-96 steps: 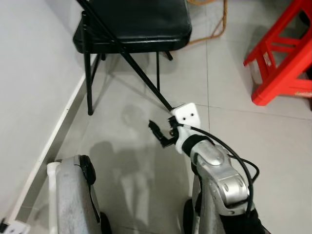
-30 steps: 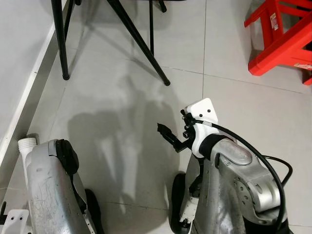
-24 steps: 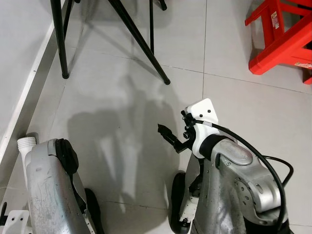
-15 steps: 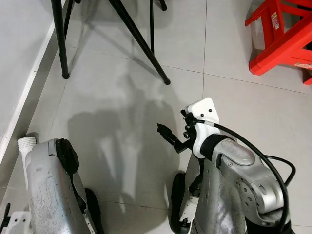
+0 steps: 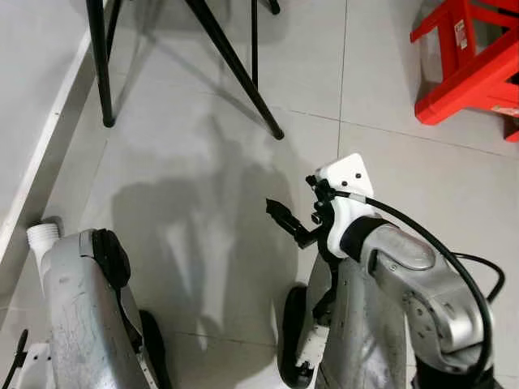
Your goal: Building children table
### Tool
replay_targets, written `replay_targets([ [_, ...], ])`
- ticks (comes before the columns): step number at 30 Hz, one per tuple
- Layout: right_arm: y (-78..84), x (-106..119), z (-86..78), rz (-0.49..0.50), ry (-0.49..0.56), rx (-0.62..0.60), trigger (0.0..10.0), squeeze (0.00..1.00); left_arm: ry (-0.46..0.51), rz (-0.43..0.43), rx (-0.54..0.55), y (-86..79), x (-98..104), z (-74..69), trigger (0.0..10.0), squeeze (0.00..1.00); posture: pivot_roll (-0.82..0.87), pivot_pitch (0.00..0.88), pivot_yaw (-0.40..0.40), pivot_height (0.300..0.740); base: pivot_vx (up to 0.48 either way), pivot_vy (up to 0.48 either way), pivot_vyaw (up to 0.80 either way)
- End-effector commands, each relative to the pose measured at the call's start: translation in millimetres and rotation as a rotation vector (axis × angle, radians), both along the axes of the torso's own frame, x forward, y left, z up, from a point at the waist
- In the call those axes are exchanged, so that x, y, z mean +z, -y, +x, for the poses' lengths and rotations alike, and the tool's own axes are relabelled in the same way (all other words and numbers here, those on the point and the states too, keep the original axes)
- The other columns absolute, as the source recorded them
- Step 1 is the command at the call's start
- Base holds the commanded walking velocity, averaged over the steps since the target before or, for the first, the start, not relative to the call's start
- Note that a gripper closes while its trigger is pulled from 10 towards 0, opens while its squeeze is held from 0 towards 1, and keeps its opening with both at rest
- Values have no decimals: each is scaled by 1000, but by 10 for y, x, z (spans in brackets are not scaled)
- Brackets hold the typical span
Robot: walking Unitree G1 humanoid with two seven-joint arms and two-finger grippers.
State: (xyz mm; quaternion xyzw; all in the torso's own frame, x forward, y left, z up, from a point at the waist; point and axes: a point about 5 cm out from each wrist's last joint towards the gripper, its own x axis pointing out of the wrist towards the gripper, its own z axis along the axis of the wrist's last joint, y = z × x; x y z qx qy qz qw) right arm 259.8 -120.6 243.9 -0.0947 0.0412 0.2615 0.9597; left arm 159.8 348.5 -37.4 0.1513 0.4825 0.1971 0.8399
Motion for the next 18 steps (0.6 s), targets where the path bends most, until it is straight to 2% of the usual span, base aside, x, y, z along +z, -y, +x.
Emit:
replay_targets([
  [1,70,-24,-71,0,-23,3,10000,0,-90,-22,14,18,-118,-230,10000,0,-394,593,-225,300,0,0,0],
  [5,99,-7,-78,-6,-23,2,10000,0,-92,-21,11,22,-118,-222,10000,0,-397,589,-229,300,0,0,0],
  [14,154,47,-61,-30,-28,13,10000,0,-99,-6,-13,150,-177,-189,10000,0,-432,592,-266,300,0,0,0],
  [15,149,58,-57,-31,-26,17,10000,0,-106,10,-17,146,-177,-194,8627,0,-432,589,-266,300,0,0,0],
  [16,144,67,-58,-32,-25,20,10000,0,-112,25,-22,139,-175,-201,1922,0,-431,586,-265,300,0,0,0],
  [18,142,73,-59,-32,-24,22,10000,0,-115,35,-25,135,-174,-205,1922,0,-431,586,-265,300,0,0,0],
])
